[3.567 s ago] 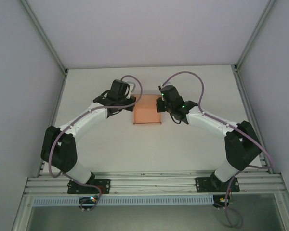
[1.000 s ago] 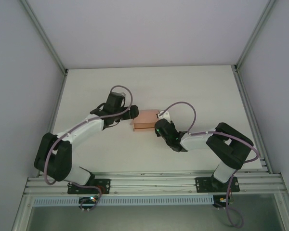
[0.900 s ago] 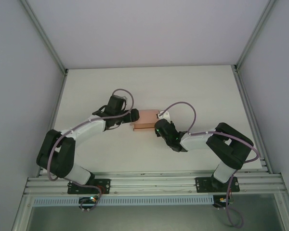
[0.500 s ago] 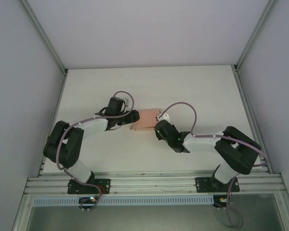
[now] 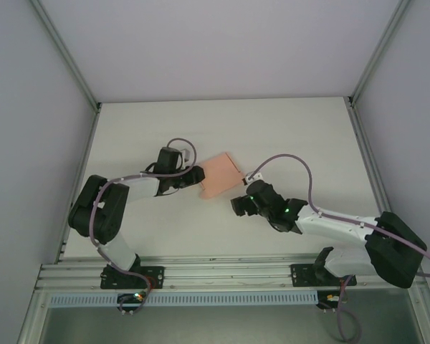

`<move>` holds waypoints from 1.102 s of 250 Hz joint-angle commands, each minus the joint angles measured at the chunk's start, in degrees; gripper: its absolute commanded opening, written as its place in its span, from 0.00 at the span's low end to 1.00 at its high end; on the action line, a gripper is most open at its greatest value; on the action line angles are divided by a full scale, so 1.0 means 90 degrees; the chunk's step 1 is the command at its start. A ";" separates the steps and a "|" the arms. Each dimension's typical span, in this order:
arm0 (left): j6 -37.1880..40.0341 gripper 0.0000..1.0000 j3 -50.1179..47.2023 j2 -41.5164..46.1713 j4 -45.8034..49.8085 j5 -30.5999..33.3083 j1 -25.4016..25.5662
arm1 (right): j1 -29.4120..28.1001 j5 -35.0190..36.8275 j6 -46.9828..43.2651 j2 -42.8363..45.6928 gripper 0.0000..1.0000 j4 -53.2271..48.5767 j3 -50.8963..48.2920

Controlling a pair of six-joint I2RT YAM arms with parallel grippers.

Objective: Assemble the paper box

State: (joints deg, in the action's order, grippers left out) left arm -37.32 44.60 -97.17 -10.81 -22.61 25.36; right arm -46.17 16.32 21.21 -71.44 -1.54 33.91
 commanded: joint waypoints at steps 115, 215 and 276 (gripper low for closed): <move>-0.1247 0.33 -0.1633 -0.0718 -0.2878 -0.1504 -0.0953 | 0.2291 -0.3689 0.1495 -0.2014 1.00 0.0185 0.1959; -0.1050 0.32 -0.1744 -0.0795 -0.2972 -0.1550 -0.1042 | 0.2643 -0.6035 0.1918 -0.4358 0.97 0.0716 0.3571; -0.0953 0.32 -0.1684 -0.0814 -0.2970 -0.1599 -0.1041 | 0.2591 -0.7063 0.2502 -0.4861 0.84 0.1589 0.3624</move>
State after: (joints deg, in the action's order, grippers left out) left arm -47.16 30.81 -102.32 -43.77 -38.85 16.71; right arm -22.46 -39.31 40.56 -113.65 8.73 65.65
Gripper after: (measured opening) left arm 0.320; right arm 0.876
